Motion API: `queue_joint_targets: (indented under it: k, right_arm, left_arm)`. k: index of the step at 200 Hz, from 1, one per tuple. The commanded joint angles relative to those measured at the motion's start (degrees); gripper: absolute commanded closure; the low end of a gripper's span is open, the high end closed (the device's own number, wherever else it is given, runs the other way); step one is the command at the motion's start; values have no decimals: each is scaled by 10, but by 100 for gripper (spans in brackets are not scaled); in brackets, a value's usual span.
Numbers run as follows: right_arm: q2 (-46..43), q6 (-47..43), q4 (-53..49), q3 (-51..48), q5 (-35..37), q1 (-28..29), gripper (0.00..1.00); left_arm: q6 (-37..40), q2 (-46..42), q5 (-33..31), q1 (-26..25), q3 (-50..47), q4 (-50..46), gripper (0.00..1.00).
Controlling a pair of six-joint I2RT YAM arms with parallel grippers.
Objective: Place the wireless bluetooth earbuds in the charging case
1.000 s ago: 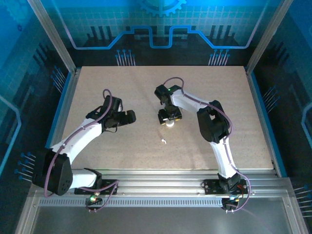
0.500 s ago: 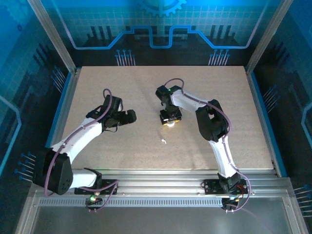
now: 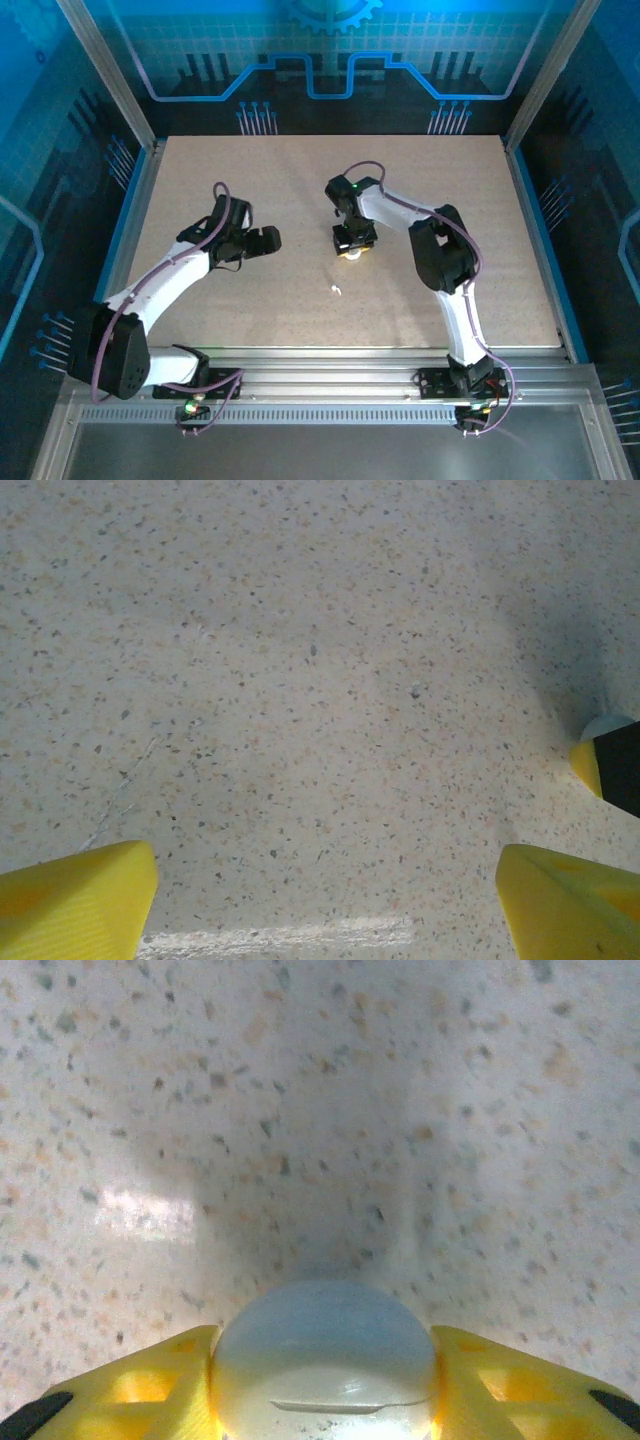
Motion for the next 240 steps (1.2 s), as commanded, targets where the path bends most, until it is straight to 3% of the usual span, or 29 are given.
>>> queue_joint_targets:
  k: [1,65,114,187,240]
  right_arm:
    - [-100,22,37,-33,-11,-6,59]
    - [-384,122,228,-253,-94,-6,61]
    - [-509,252,394,-385,-140,-6,61]
    - [-533,349,587,-438,-203,-12,60]
    - [-539,381,660,-459,-210,7,60]
  left_arm:
    - [41,-55,33,-8,-18,46,14]
    - [140,-171,33,-106,-99,230,22]
    - [204,-188,83,-165,-159,386,31]
    - [271,-148,132,-211,-215,565,39]
    - [308,-109,78,-241,-215,640,40]
